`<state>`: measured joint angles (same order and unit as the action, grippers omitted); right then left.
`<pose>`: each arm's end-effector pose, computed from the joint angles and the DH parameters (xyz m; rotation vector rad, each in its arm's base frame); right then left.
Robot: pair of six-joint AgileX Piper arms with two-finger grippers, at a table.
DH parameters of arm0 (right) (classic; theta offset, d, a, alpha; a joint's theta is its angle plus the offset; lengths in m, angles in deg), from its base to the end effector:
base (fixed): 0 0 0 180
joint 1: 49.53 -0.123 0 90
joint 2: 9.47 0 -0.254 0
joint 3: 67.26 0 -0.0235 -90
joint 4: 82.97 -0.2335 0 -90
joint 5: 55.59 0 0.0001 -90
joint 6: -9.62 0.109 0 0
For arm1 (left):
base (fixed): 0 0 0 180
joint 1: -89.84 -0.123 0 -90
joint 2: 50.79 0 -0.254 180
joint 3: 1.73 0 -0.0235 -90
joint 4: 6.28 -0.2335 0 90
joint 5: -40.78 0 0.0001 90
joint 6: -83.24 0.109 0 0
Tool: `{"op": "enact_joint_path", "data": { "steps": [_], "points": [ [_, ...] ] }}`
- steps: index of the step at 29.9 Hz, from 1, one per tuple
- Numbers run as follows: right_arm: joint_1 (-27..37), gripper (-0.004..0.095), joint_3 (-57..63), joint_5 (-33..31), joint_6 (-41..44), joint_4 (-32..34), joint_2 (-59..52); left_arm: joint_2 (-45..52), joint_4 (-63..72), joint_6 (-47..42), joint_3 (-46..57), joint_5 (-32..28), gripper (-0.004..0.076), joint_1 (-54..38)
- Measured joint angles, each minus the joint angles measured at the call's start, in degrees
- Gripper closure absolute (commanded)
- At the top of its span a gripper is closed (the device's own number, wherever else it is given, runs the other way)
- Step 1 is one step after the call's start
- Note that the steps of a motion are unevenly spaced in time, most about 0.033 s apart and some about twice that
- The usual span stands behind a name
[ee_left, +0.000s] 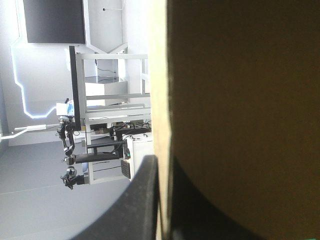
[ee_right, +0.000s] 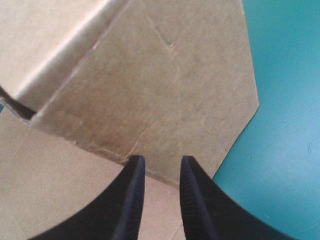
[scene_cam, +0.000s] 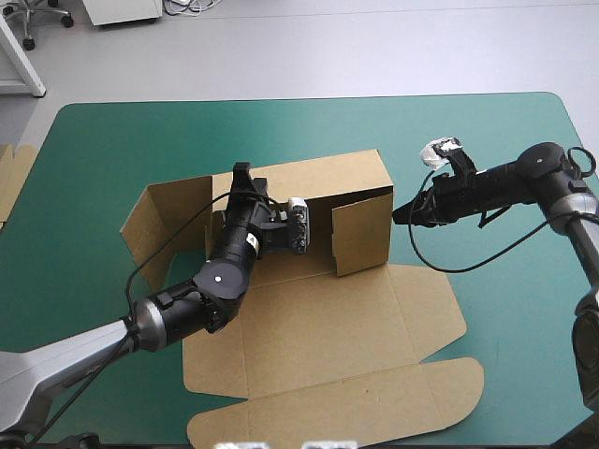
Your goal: Fold the box
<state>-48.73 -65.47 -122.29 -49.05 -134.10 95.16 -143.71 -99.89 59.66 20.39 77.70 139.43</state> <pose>0.3193 0.0735 0.2529 -0.8376 2.3408 0.8872 0.2541 -0.1975 0.2660 1.4627 1.3320 0.8715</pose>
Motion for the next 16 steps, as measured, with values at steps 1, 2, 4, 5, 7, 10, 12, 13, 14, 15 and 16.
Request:
{"op": "enact_joint_path", "data": {
  "steps": [1,2,4,5,7,10,12,13,14,15,16],
  "points": [
    [0.0,0.0643,0.0,-0.3,-0.4,0.1,-0.1,0.0,0.0,0.0,0.0,0.0,0.0734,0.0],
    [0.0,0.0626,0.0,-0.5,-0.9,0.1,-0.2,0.0,0.0,0.0,0.0,0.0,0.0734,0.0],
    [0.0,0.0564,0.0,-0.8,-1.9,0.1,-0.4,0.0,0.0,0.0,0.0,0.0,0.0734,0.0],
    [0.0,0.0529,0.0,-1.0,-2.4,0.1,-0.5,0.0,0.0,0.0,0.0,0.0,0.0734,0.0],
    [0.0,0.0474,0.0,-1.2,-3.3,0.1,-0.5,0.0,0.0,0.0,0.0,0.1,0.0734,-0.1],
    [0.0,0.0465,0.1,-1.2,-4.5,0.1,-0.5,0.0,0.0,0.0,0.0,0.1,0.0734,-0.1],
    [0.0,0.0466,0.1,-1.3,-4.7,0.1,-0.6,0.0,0.0,0.0,0.0,0.1,0.0734,-0.2],
    [0.0,0.0467,0.2,-1.3,-4.7,0.2,-0.7,0.0,0.0,0.0,0.0,0.1,0.0734,-0.2],
    [0.0,0.0467,0.2,-1.3,-4.7,0.4,-0.9,0.0,0.1,0.0,0.0,0.1,0.0734,-0.2],
    [0.0,0.0467,0.2,-1.3,-4.7,0.4,-1.2,0.0,0.1,0.0,0.0,0.1,0.0734,-0.2],
    [0.0,0.0467,0.2,-1.3,-4.7,0.4,-1.3,0.0,0.1,0.0,0.0,0.1,0.0734,-0.2]
  ]
}}
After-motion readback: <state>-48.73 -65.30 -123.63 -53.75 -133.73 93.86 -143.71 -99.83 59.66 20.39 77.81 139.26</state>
